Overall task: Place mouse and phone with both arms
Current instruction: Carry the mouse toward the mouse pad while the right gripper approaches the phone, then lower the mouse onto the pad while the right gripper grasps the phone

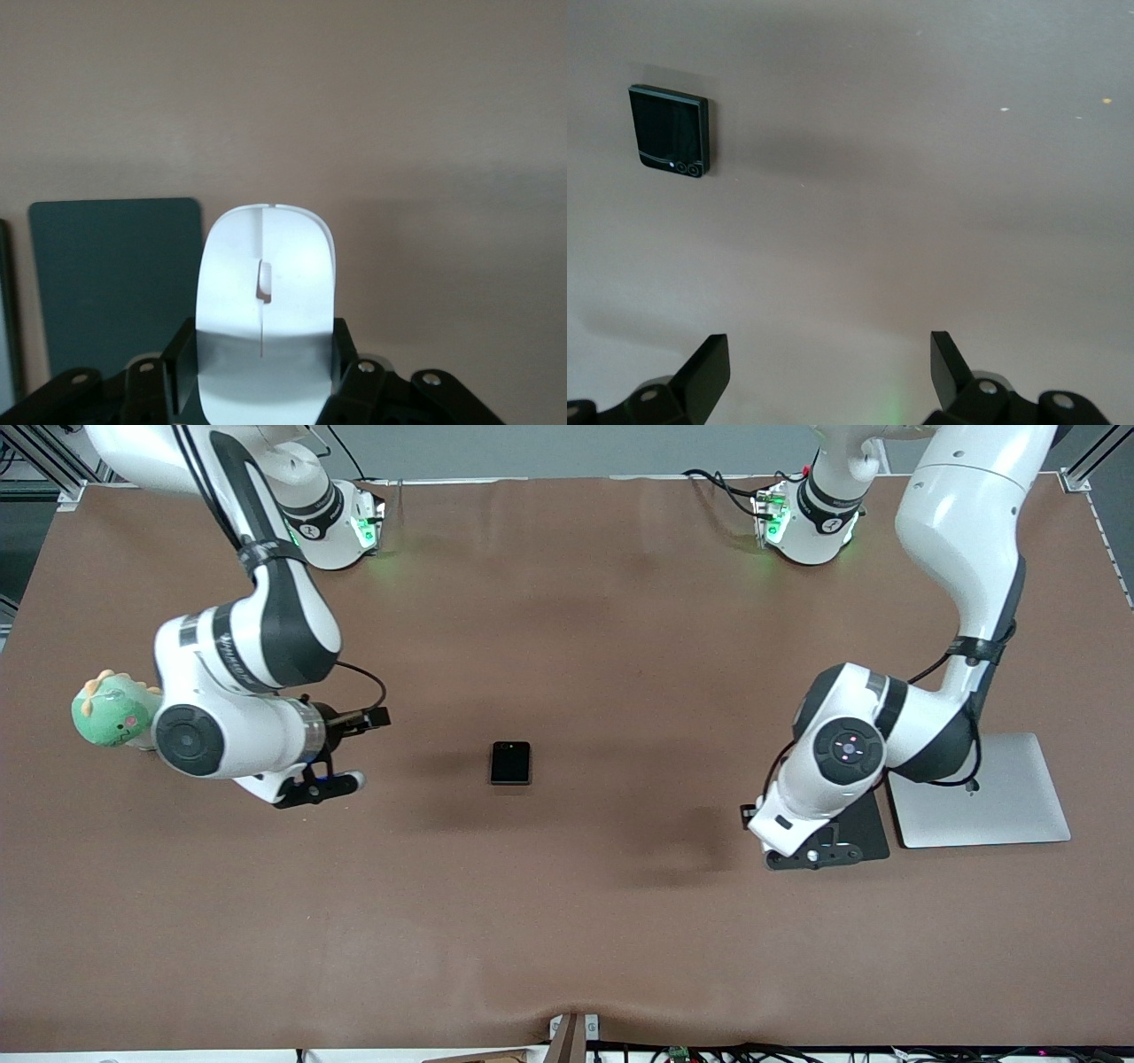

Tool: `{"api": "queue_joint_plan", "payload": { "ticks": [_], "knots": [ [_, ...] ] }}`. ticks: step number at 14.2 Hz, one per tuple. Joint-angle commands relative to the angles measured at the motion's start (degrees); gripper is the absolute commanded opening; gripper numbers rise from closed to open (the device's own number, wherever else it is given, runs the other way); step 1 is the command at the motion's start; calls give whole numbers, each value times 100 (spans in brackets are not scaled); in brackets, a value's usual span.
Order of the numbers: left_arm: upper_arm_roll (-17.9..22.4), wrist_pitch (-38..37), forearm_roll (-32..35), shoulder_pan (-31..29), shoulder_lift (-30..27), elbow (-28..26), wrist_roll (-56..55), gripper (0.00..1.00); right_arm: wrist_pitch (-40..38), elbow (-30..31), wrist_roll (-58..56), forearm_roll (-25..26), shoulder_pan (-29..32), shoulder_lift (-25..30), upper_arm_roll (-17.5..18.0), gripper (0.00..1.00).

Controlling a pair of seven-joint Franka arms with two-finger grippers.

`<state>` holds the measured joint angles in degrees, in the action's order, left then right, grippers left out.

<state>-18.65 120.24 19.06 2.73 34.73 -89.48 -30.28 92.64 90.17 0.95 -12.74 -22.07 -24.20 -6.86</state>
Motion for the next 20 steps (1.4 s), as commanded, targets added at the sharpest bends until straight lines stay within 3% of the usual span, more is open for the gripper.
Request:
{"api": "queue_joint_plan", "payload": {
  "ticks": [1, 5, 11, 20],
  "knots": [
    [-104, 26, 10, -360, -300, -473, 389, 32, 288, 18, 387, -185, -253, -93, -43, 100],
    [-104, 140, 62, -764, -292, -684, 874, 32, 693, 62, 818, -273, -579, -312, -43, 100],
    [-112, 1044, 63, -1152, -344, -1457, 927, 32, 1492, 211, 1030, -668, -948, -647, -43, 100],
    [-95, 1643, 142, -1512, -292, -1880, 980, 34, 2548, 247, 1653, -756, -1502, -1244, -43, 100]
  ]
}}
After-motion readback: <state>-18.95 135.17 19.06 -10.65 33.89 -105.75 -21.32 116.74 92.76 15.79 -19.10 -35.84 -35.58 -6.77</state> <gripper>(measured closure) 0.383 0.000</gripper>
